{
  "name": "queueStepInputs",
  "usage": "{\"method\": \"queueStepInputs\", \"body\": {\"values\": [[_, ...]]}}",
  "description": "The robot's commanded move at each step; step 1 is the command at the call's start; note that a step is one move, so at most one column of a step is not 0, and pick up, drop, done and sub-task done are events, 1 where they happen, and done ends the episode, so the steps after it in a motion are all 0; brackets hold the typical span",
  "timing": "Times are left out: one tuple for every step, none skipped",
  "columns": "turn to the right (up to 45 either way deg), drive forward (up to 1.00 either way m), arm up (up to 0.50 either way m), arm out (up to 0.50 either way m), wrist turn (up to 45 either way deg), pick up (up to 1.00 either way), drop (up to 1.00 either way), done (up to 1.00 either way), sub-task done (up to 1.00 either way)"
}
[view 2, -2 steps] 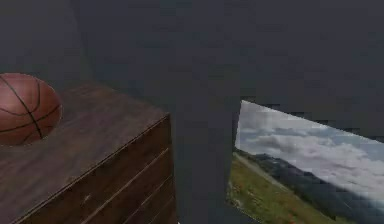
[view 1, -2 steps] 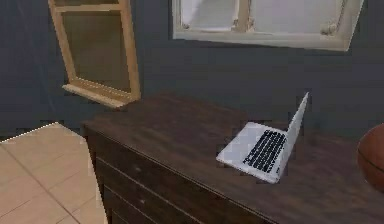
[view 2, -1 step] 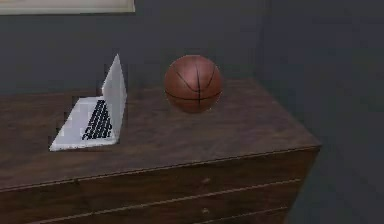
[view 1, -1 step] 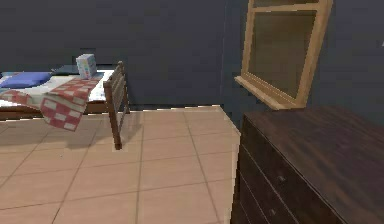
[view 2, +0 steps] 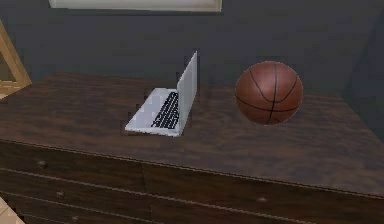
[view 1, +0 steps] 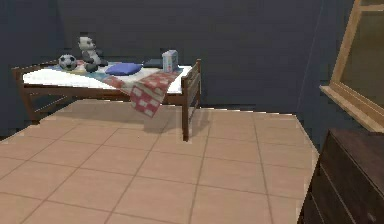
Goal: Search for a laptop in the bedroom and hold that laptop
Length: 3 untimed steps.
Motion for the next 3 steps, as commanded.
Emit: {"method": "queueStepInputs", "body": {"values": [[0.0,0.0,0.5,0.0,0.0,0.0,0.0,0.0,0.0],[0.0,0.0,0.38,0.0,0.0,0.0,0.0,0.0,0.0],[0.0,0.0,0.0,0.26,0.0,0.0,0.0,0.0,0.0]]}}
